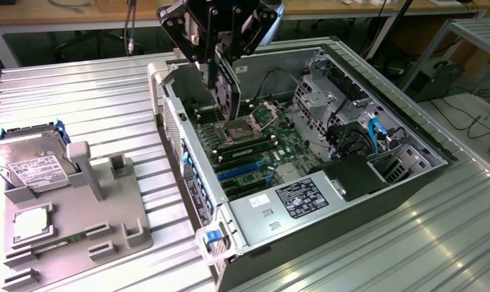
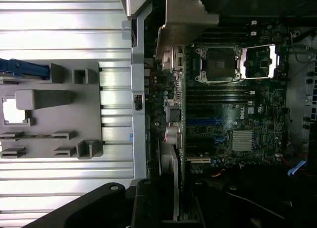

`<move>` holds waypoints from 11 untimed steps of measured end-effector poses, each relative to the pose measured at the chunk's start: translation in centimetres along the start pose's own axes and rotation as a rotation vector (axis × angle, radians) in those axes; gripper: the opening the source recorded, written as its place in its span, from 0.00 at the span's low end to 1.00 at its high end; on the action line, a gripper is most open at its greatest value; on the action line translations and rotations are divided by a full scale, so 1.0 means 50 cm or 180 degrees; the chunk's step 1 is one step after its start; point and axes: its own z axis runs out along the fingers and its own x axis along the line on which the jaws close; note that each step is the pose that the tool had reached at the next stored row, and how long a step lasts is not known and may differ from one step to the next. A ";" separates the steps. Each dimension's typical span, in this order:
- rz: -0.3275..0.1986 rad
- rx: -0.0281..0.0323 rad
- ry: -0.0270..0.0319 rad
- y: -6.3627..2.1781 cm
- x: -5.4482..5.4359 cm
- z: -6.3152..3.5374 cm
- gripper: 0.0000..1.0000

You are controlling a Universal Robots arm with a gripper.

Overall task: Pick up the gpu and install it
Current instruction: 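Pick up the gpu and move the gpu toward the slot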

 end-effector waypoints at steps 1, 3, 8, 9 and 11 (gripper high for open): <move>0.0000 0.0000 0.0000 0.000 -0.002 0.000 0.28; 0.0000 0.0000 0.0000 0.000 -0.007 0.000 0.28; 0.0000 0.0000 0.0000 0.000 -0.019 0.000 0.28; 0.0000 0.0000 0.0000 0.000 -0.021 0.000 0.28; 0.0000 0.0000 0.0000 0.000 -0.028 0.001 0.28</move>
